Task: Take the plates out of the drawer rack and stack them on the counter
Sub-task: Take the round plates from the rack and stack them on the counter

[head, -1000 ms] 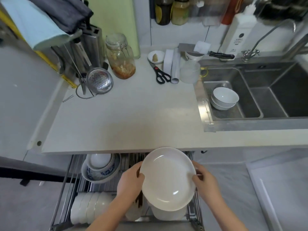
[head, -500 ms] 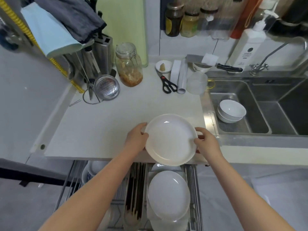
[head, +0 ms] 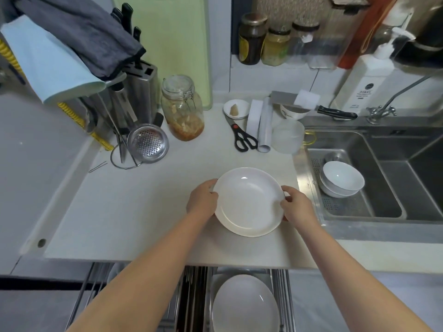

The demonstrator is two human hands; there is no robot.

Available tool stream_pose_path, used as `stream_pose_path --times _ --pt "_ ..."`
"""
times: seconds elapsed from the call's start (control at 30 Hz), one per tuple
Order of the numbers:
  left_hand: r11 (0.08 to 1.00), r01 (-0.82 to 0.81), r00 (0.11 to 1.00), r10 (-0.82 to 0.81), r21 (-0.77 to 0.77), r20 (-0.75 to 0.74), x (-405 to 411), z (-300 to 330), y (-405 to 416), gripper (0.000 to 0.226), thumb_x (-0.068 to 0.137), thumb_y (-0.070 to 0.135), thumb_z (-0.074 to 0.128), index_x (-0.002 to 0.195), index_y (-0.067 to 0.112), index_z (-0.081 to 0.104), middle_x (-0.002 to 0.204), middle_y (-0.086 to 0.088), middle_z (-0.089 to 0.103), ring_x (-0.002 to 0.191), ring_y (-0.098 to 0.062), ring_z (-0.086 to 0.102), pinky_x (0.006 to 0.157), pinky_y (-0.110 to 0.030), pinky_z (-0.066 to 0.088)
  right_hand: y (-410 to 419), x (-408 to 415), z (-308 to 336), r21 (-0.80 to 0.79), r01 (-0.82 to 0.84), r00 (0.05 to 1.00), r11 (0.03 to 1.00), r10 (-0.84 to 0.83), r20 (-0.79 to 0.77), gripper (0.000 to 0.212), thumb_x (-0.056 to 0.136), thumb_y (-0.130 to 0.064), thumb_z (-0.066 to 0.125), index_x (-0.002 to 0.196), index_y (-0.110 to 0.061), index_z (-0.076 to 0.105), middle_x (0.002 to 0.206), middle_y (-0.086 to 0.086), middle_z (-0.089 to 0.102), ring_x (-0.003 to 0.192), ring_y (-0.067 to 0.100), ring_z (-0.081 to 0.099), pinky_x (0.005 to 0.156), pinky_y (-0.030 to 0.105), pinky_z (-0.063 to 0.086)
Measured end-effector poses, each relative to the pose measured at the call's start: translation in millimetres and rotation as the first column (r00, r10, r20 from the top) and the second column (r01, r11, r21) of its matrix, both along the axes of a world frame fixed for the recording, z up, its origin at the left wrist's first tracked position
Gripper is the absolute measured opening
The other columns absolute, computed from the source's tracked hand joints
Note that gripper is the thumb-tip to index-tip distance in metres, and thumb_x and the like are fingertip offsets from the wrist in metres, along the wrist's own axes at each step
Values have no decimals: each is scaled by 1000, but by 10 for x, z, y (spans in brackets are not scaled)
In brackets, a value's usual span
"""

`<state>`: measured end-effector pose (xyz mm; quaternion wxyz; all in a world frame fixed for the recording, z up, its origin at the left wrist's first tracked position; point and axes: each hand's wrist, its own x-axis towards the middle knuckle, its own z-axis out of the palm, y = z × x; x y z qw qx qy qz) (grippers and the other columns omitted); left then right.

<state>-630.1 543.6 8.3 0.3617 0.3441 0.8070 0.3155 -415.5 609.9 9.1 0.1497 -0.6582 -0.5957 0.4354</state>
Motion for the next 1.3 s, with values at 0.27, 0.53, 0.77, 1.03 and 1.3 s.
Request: stream_pose_path --times 0.27,0.53,0.77,1.03,1.3 --pt "1000 11 1000 -11 9 14 14 -108 154 59 80 -1 39 123 32 62 122 2 65 109 -23 59 92 -32 49 147 30 -84 47 -24 996 999 20 88 53 80 -1 43 126 -23 58 91 11 69 79 31 59 77 42 55" --pt "999 30 999 -30 18 28 83 -186 228 60 77 1 38 117 39 64 111 11 65 97 -17 58 88 -31 49 190 97 -118 73 -18 993 997 10 114 50 80 -1 42 121 -25 59 87 8 66 77 30 57 75 44 53" --pt "1000 24 999 -25 20 47 100 -244 226 57 82 3 38 124 36 59 112 9 63 93 -15 55 81 -26 45 161 108 -170 97 -1 999 995 -4 51 47 83 -1 41 122 -22 59 90 7 66 83 29 57 73 34 46" --pt "998 7 997 -2 -67 81 88 -277 -114 49 88 25 54 137 25 47 89 6 60 85 -22 65 83 -45 57 -119 202 -155 37 -27 1000 999 26 16 39 90 -15 51 129 -17 50 101 3 62 88 22 55 74 29 38" --pt "1000 30 999 -30 -1 25 393 -134 -868 40 89 24 55 129 29 56 87 11 61 82 -16 61 82 -35 52 -880 395 -96 81 -90 996 993 89 14 34 92 -24 58 124 -15 59 89 -3 62 80 14 57 73 22 39"
